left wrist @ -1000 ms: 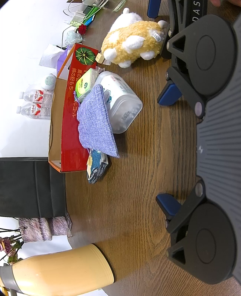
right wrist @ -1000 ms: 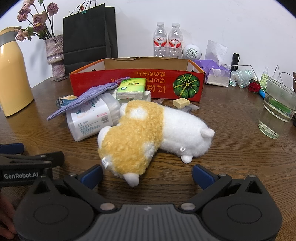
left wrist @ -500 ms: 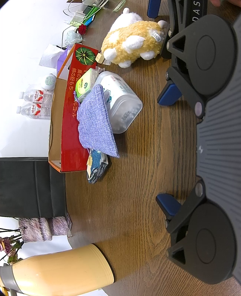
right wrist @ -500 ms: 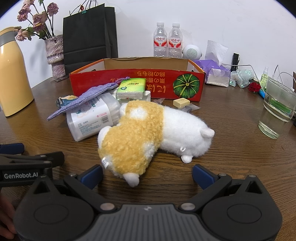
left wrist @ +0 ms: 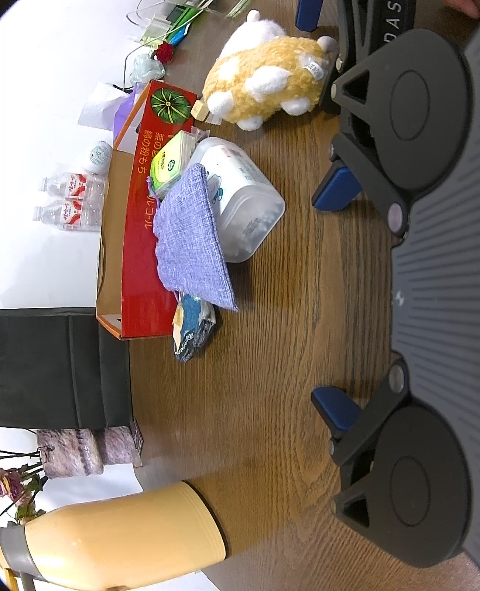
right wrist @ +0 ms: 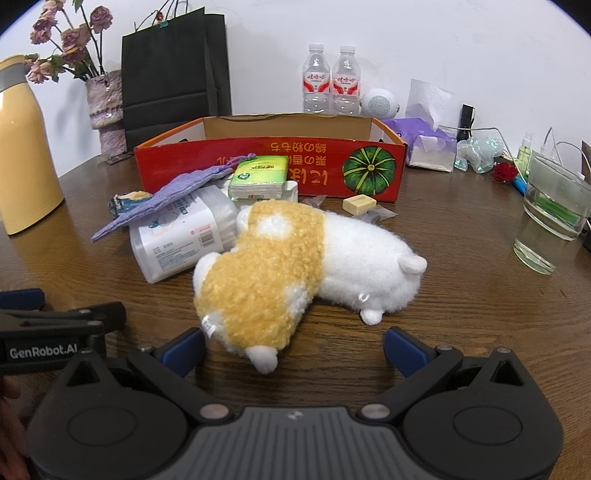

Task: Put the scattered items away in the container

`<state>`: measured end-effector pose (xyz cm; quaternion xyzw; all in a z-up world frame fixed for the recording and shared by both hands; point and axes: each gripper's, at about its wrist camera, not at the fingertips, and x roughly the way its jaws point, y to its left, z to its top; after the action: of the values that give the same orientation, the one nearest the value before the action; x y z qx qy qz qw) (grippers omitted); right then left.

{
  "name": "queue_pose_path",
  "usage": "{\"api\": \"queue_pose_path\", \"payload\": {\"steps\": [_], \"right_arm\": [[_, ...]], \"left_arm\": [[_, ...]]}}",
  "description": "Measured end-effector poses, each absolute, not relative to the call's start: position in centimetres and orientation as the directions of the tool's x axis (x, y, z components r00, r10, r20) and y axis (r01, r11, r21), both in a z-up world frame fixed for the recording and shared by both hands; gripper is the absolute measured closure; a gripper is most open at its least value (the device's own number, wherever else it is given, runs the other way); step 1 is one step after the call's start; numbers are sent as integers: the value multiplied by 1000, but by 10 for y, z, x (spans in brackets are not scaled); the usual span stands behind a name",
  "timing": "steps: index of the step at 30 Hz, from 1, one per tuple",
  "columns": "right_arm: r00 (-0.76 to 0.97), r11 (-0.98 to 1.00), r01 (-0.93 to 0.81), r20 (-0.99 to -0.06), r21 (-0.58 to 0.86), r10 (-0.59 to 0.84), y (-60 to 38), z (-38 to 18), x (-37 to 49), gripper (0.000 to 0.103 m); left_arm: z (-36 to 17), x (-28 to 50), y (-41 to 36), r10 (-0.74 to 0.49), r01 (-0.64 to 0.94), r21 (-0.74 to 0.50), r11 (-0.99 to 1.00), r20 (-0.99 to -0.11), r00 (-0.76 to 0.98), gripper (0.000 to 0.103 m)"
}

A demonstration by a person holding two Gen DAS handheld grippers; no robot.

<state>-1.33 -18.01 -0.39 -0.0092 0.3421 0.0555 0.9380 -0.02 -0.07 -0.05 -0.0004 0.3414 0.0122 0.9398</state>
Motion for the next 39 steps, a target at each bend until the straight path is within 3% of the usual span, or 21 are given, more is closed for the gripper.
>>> {"api": "queue_pose_path", "payload": {"steps": [7,10,13,15,17,18,20,21,22,24,25,27,28,29,34,39], "right_arm": [[759,991,-128,-642,24,113,-183,-3,-14,0],[748,984,-177,-645,32,156,-189,0,-24,0],[803,982,-180,-569,49,176,-206,13,-41,0],[820,978,-192,-534,83,206,-216,21,-35,0],[793,970,-218,-561,103,238,-221,21,-18,0],[766,965,-234,-590,116,257,-221,20,-9,2],[734,962,-225,-622,156,273,-219,20,-1,6],[722,959,-221,-631,176,282,-217,19,0,6],[709,953,-226,-637,200,302,-213,18,0,6],[695,942,-222,-636,251,334,-206,15,0,6],[698,939,-215,-630,268,340,-202,14,0,7],[710,946,-187,-629,265,316,-193,11,5,20],[712,953,-171,-637,250,295,-189,10,8,43],[723,963,-159,-639,217,263,-186,10,9,53],[743,968,-166,-621,188,249,-190,12,-7,60],[834,977,-212,-525,-23,169,-187,33,-58,65]], "left_arm": [[1,-5,1,13,-16,1,1000,-629,778,0],[20,-16,4,-69,50,-50,997,-546,835,0],[48,-4,-3,-176,181,-35,983,-473,863,0],[56,20,-16,-218,256,14,966,-481,849,0],[55,44,-29,-230,294,42,955,-520,823,0],[52,53,-32,-231,302,49,952,-533,814,8],[44,63,-37,-213,307,70,949,-574,791,37],[42,63,-35,-232,317,52,947,-570,788,48],[42,61,-32,-256,328,27,944,-566,784,67],[45,58,-26,-251,312,12,950,-565,786,94],[46,56,-24,-240,297,12,955,-561,792,95],[48,50,-21,-228,280,18,960,-531,816,97],[50,47,-19,-222,272,19,962,-522,823,98],[51,45,-16,-214,260,17,965,-519,828,98],[67,10,4,-164,172,-24,985,-459,873,99],[90,-45,15,-172,160,-64,985,-367,914,99]]}}
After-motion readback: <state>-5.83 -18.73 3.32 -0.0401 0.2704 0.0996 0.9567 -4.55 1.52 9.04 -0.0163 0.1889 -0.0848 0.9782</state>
